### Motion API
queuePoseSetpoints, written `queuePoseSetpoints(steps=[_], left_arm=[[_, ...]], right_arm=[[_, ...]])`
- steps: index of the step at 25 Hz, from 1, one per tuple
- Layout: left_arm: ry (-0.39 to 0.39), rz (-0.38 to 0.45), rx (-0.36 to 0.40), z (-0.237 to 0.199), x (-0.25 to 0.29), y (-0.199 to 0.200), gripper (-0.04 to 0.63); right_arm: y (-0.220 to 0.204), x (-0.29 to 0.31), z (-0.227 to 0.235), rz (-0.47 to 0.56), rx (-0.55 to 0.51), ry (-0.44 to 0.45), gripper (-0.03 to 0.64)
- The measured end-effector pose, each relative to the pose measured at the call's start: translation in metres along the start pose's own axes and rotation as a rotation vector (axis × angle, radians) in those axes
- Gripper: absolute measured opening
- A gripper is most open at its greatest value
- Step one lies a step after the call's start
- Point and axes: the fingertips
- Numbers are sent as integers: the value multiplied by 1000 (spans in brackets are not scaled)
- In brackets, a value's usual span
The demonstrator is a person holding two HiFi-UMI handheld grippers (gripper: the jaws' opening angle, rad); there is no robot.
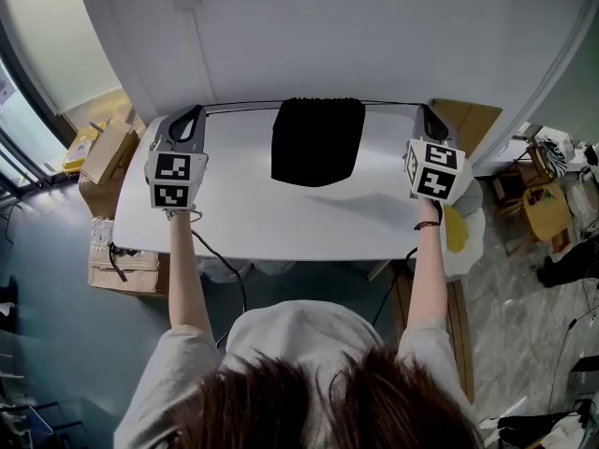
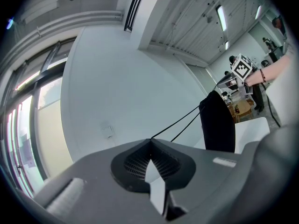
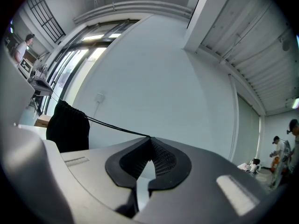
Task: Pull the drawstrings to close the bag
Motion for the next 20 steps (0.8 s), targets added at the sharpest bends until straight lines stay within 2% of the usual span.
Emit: queuePoseSetpoints(steps=[20], left_arm=[[1,13,-25,0,1,-1,0]], right_arm=[[-6,2,7,-10,24,-27,15]])
Point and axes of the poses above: the fingertips, and each gripper's own axes: x forward along the fingers, z to its right, y out of its top, and after that the axes turned 9 degrees about -z, right-handed
